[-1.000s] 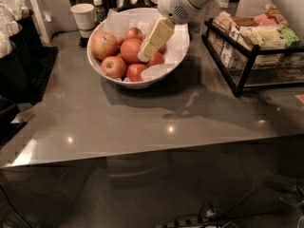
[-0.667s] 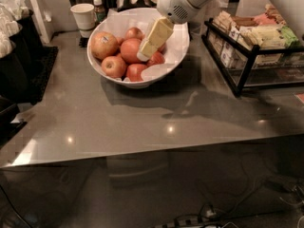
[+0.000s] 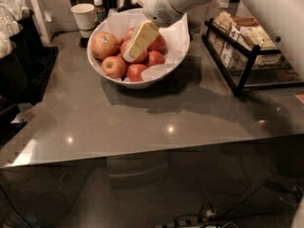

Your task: Pick apple from white bowl

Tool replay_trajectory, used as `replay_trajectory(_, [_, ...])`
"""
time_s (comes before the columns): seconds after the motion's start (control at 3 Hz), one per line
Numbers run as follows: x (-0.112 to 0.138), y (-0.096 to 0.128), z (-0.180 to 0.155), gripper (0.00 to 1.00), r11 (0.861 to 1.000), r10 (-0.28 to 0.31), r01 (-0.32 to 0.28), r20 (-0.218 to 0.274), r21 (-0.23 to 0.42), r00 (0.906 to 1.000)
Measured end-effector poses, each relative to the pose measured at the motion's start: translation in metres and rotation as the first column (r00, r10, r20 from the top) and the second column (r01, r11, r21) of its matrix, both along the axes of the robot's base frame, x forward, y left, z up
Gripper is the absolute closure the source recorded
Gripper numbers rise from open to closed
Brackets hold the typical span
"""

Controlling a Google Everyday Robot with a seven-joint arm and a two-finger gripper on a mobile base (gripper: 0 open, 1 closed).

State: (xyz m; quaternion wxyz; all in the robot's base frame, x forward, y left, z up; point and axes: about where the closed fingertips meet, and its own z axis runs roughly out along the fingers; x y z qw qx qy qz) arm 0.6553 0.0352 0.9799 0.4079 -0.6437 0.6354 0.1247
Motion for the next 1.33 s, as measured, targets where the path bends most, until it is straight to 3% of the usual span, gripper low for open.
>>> replay_trajectory(0.33, [0.020,0.041,-0.006,0.00,0.997,0.076,-0.076,-0.004,0.016,0.9971])
replay_trajectory(0.67, [0.034,0.082,-0.015,0.01,0.988,0.155,-0.154,-0.022,0.029,0.9877])
replay_trajectory(1.33, [0.038,0.095,-0.030,0.00,0.986,0.166,-0.164,-0.070,0.035,0.9837])
